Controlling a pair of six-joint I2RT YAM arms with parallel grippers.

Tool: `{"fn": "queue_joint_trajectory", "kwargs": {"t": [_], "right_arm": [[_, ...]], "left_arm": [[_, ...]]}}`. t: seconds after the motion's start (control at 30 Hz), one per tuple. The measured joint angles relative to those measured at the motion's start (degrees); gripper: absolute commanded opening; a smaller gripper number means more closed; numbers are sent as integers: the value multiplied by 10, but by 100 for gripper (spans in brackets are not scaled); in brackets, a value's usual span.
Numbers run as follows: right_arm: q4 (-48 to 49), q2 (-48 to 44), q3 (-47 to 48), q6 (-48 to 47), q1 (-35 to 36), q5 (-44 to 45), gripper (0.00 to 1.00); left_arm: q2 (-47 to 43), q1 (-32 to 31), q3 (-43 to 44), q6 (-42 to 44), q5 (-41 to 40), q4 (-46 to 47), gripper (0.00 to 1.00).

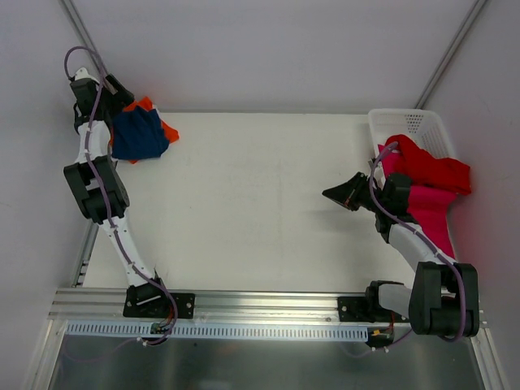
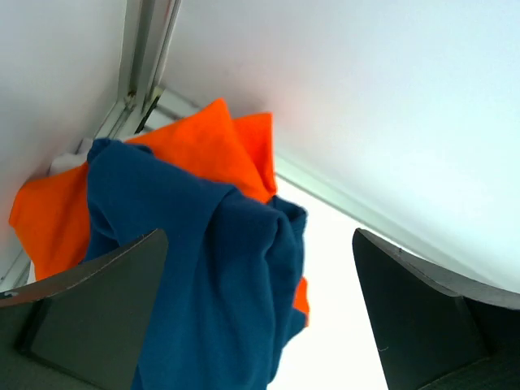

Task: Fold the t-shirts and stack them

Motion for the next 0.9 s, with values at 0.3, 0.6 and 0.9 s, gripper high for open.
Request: {"fn": "queue_joint_trajectory", "kwargs": {"t": [0.3, 0.6, 0.9], "right_arm": [[0, 0, 0, 0, 0, 0, 14], [0, 0, 0, 0, 0, 0, 14], [0, 4, 0, 0, 0, -1, 14]], "left_arm": [[-57, 11, -28, -46, 38, 38, 99], [-55, 9, -47, -56, 51, 61, 99], [8, -2, -49, -56, 52, 80, 99]]}}
